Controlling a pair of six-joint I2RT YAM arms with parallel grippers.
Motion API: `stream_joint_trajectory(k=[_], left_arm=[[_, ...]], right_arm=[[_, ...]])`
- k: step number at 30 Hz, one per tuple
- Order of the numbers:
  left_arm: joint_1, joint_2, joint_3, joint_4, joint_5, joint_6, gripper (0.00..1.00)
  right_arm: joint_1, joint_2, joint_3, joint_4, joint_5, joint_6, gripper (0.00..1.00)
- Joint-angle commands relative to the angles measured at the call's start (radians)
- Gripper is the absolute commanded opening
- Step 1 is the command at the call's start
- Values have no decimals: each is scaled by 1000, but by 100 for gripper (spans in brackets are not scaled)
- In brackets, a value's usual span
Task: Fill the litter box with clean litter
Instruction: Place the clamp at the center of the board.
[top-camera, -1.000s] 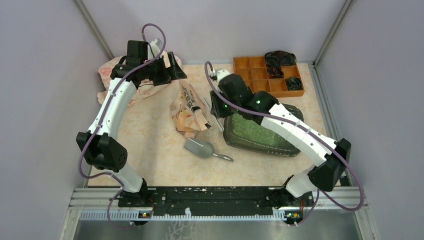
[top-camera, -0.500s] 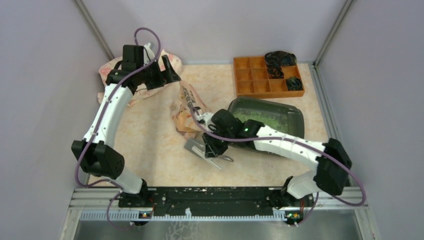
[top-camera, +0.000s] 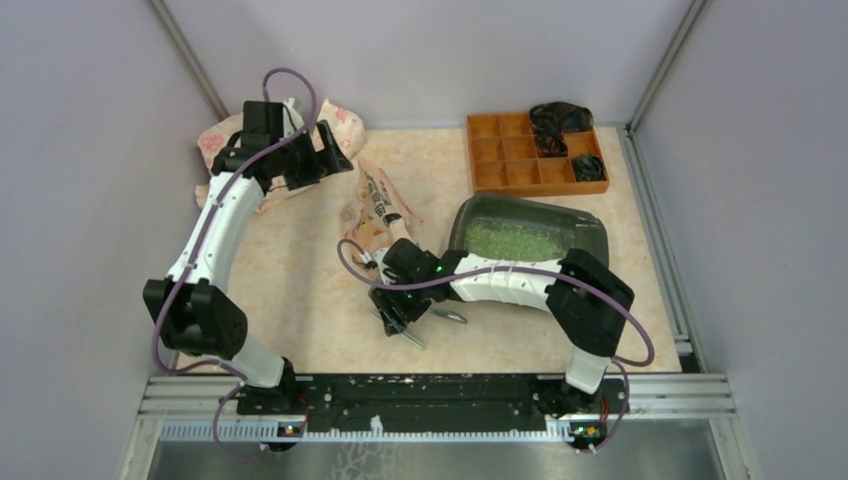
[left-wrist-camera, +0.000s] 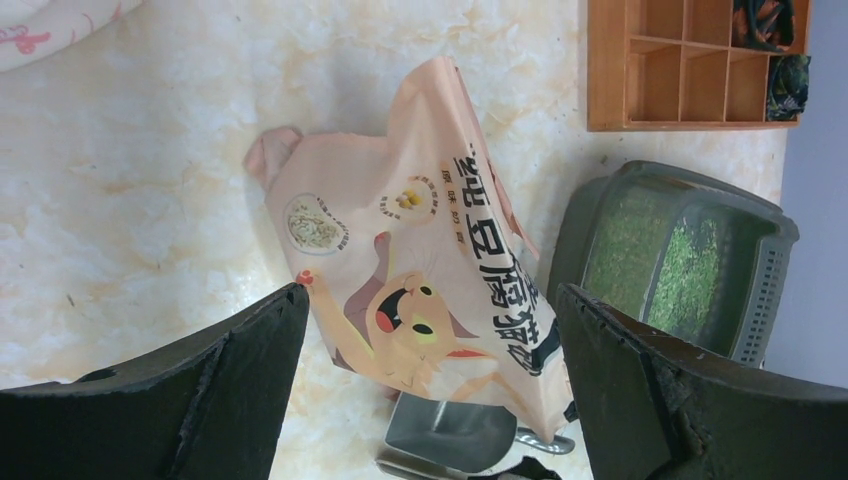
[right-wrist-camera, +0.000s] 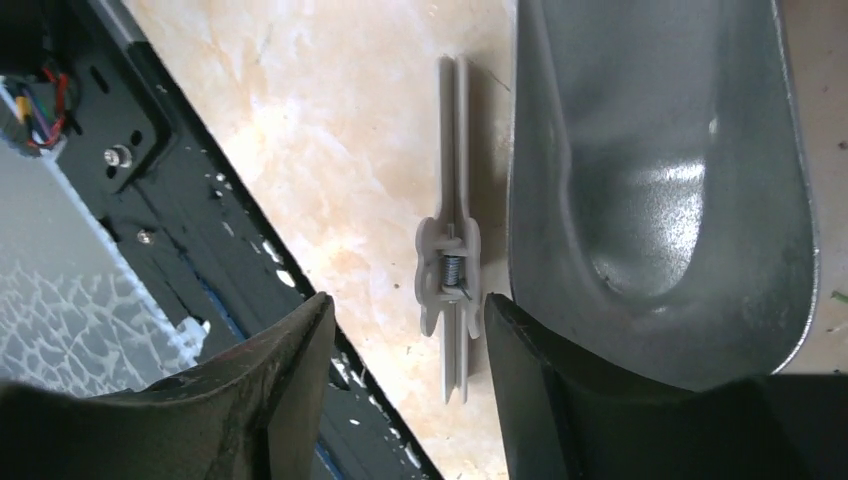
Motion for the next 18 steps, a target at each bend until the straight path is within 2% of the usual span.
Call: stream_joint_trajectory(k=[1, 5, 8, 13, 18], left_arm=[[24, -41, -4, 37, 15, -8, 99], [39, -61, -24, 47, 11, -12, 99], [47, -87, -41, 53, -36, -24, 99], [72, -132, -86, 87, -69, -41, 99], [82, -123, -85, 74, -72, -28, 99]], right_arm=[[18, -122, 121, -5, -7, -10, 58], [-11, -184, 326, -180, 2, -60, 64], [-79, -131, 538, -329, 63, -96, 66], [-112, 123, 866, -447, 317, -192, 67], [-129, 400, 1169, -479, 428, -236, 67]])
